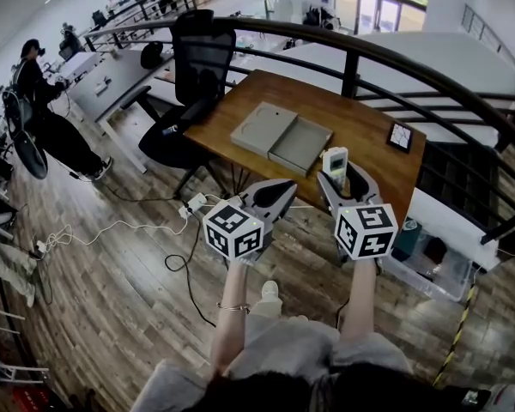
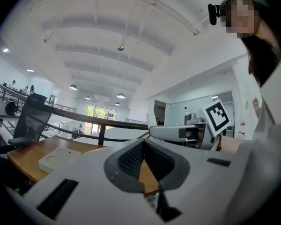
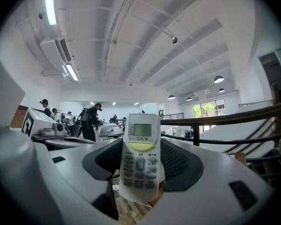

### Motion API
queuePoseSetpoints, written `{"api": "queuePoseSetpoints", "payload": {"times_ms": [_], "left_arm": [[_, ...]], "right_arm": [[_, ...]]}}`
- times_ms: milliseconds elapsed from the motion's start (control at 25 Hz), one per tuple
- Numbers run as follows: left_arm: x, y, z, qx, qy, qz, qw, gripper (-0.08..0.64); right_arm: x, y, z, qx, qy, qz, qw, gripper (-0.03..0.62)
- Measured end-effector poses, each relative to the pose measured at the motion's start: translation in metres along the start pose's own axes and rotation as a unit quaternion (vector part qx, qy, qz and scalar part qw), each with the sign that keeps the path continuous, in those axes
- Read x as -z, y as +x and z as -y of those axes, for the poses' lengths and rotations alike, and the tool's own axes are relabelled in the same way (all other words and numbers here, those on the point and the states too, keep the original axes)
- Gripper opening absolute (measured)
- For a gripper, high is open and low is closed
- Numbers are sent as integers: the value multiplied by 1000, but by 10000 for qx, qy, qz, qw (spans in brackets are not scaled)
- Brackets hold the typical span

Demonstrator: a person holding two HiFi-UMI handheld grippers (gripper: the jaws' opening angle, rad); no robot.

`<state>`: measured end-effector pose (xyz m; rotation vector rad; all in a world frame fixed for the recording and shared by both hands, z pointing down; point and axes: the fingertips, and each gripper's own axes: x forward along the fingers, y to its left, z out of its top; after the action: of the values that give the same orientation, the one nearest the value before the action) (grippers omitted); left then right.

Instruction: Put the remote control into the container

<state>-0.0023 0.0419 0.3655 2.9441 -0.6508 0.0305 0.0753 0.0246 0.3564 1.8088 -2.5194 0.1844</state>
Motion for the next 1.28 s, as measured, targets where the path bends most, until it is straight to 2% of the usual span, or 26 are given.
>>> {"api": "queuePoseSetpoints", "payload": {"times_ms": [440,1000,1280], "left_arm": [[3,24,-61,257,-32,-136,9996,3],[2,36,-119,645,-126,-208,9976,3],[4,34,-134,820,-150,-199,9963,3]], "right_arm": [[6,60,14,189,88,-87,9997,247],[5,119,14,417,68,-232,9988,247],[12,133,9,594,11,-294,9978,247]]}}
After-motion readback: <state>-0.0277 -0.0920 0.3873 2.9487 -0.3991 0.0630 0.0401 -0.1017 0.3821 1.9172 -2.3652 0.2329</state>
